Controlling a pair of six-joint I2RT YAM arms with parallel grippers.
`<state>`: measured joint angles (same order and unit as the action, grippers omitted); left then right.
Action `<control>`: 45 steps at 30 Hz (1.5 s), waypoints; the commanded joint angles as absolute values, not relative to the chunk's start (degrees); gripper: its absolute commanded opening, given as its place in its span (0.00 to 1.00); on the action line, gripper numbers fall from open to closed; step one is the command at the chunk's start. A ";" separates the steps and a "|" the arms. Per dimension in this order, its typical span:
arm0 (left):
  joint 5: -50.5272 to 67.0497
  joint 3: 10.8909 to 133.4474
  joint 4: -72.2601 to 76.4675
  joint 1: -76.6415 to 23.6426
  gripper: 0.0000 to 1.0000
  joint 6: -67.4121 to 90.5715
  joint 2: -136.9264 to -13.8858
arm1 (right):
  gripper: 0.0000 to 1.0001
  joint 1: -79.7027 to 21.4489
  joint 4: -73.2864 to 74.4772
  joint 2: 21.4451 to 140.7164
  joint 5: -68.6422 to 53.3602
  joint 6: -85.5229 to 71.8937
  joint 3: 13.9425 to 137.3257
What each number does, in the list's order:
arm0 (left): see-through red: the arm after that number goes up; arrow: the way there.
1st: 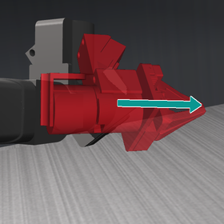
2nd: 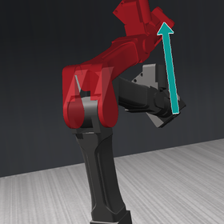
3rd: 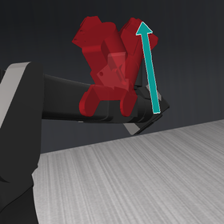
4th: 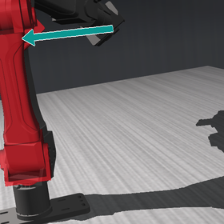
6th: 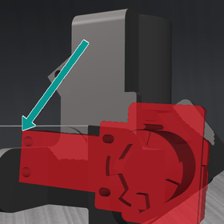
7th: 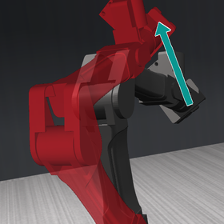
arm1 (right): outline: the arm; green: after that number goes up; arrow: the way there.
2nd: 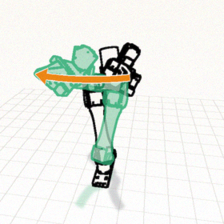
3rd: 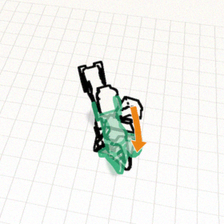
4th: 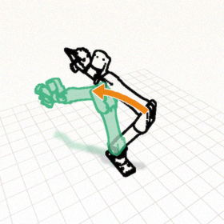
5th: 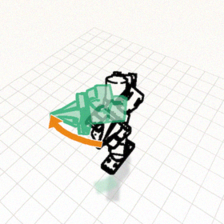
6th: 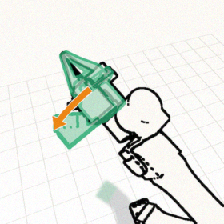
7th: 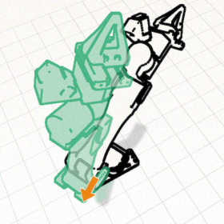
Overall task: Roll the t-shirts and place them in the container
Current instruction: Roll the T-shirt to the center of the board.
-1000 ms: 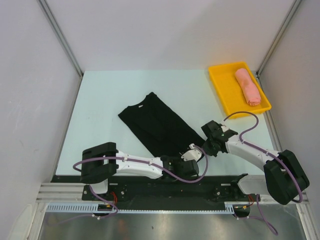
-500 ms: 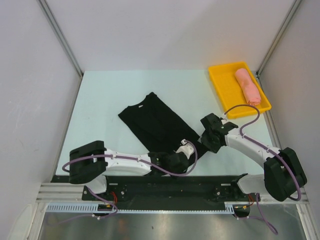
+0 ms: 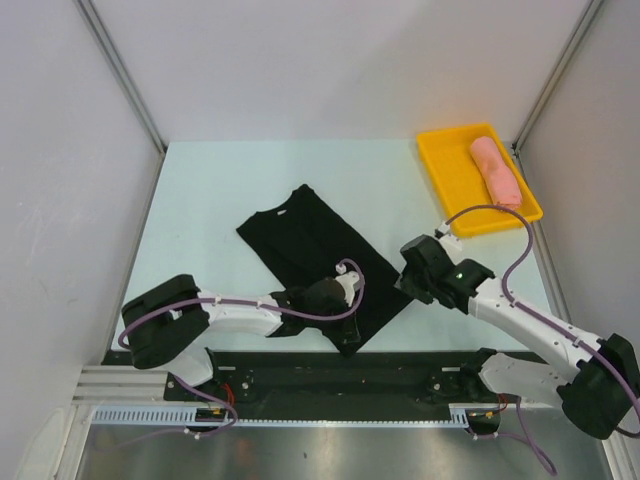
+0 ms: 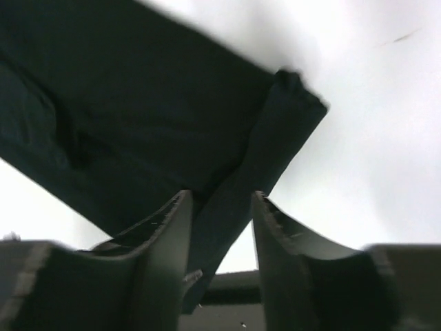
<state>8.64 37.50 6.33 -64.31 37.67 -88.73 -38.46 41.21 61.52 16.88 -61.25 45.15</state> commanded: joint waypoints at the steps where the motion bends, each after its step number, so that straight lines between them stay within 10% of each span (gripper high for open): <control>1: 16.60 34.11 11.24 -62.32 0.03 42.71 -88.77 | 0.38 -44.73 41.39 61.70 23.37 -63.63 44.74; 16: 19.25 31.20 15.38 -60.12 0.09 46.41 -88.51 | 0.21 -44.13 30.68 68.81 20.83 -60.56 41.49; 29: 10.21 35.50 1.95 -60.20 0.48 40.43 -79.11 | 0.20 -39.82 21.98 76.64 14.24 -56.51 41.75; 45: -14.13 55.80 -14.93 -71.01 0.65 27.69 -84.43 | 0.21 -37.71 19.42 83.41 8.09 -54.05 42.80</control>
<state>-7.03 49.95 -11.22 -67.26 32.75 -77.56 -38.24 20.45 81.54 10.50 -55.33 41.47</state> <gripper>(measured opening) 0.630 0.210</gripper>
